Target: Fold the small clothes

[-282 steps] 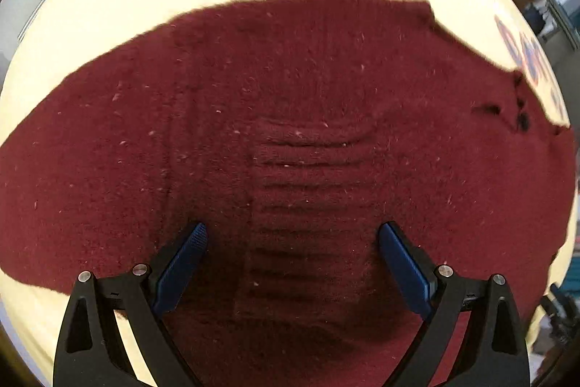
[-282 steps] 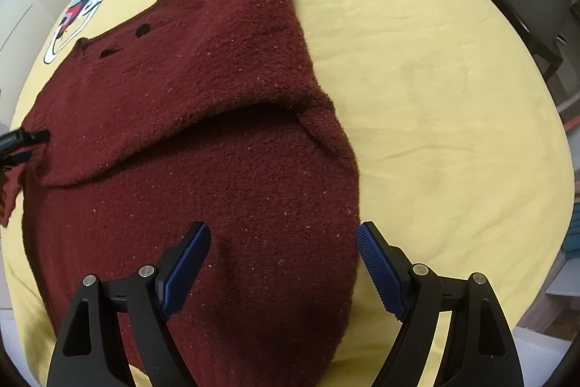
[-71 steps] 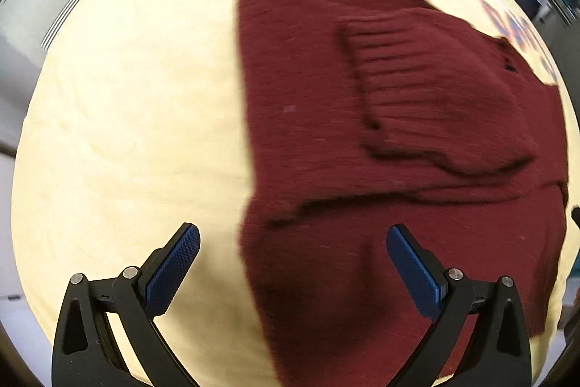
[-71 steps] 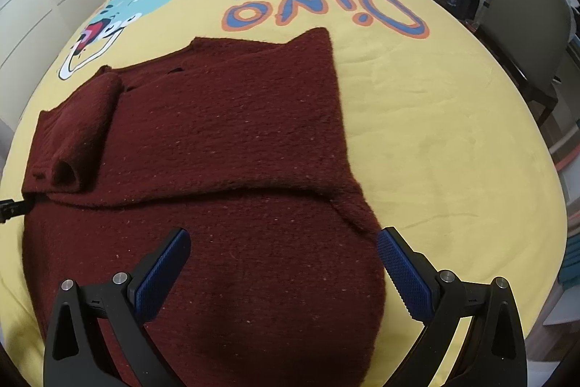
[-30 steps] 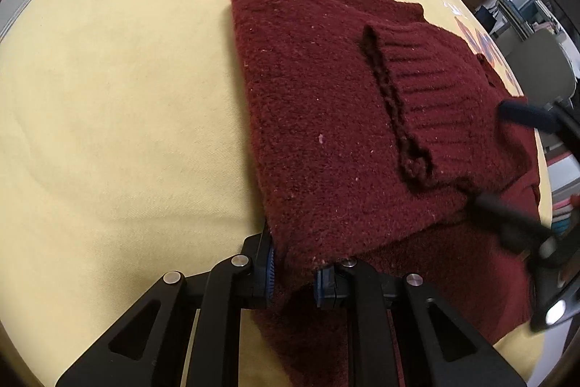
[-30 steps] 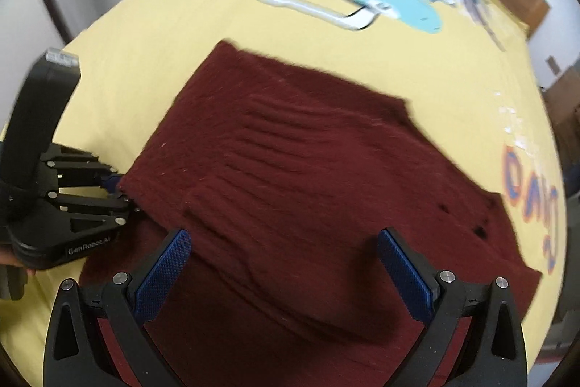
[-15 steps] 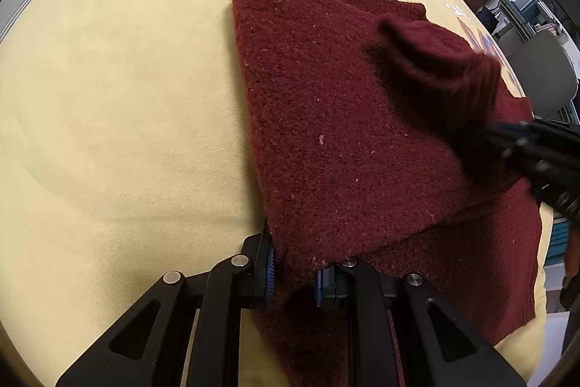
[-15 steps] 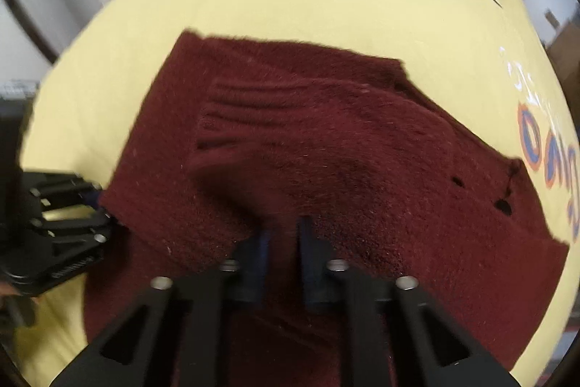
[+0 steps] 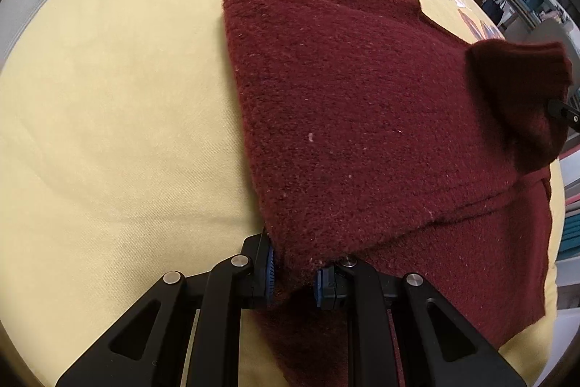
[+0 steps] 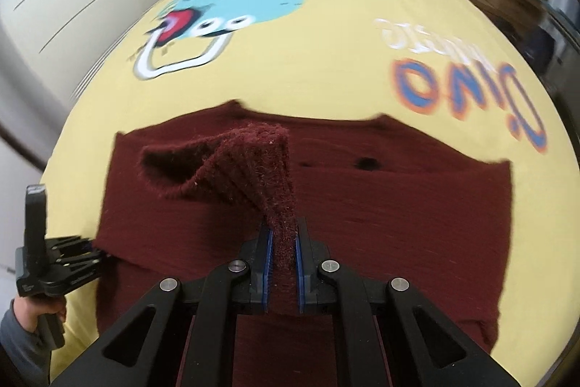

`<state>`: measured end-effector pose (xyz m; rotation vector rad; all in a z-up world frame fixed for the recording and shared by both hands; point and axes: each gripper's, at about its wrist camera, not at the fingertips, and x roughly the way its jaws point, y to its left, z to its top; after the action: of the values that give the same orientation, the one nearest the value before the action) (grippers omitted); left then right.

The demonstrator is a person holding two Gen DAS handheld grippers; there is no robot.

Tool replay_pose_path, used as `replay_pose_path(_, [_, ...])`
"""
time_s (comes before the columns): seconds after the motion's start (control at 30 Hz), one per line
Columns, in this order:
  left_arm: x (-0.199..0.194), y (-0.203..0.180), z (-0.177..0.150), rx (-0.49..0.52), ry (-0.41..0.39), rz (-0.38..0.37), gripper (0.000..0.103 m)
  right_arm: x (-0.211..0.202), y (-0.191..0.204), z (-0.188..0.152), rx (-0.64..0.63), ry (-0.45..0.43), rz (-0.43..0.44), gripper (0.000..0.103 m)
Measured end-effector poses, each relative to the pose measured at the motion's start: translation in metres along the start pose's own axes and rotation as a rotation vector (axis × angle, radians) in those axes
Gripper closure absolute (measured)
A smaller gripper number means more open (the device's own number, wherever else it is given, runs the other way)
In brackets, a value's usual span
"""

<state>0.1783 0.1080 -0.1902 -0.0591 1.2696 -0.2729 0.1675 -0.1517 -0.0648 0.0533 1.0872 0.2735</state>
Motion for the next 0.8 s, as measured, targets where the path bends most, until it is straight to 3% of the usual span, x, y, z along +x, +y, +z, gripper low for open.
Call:
replay_pose_path(0.33, [-0.003,-0.009,0.003,0.040,0.016,0.031,0.089,-0.007,-0.085,-0.030,0.238,-0.011,-0.025,0.093])
replay_pose_path(0.6, [0.003,-0.011,0.012,0.051,0.029,0.045,0.090,0.021,-0.103,-0.059,0.262,0.060,-0.072,0.094])
replay_pose_path(0.8, [0.003,-0.017,0.007,0.103,0.022,0.083,0.089,0.016,-0.101,-0.065,0.224,0.056,-0.118,0.094])
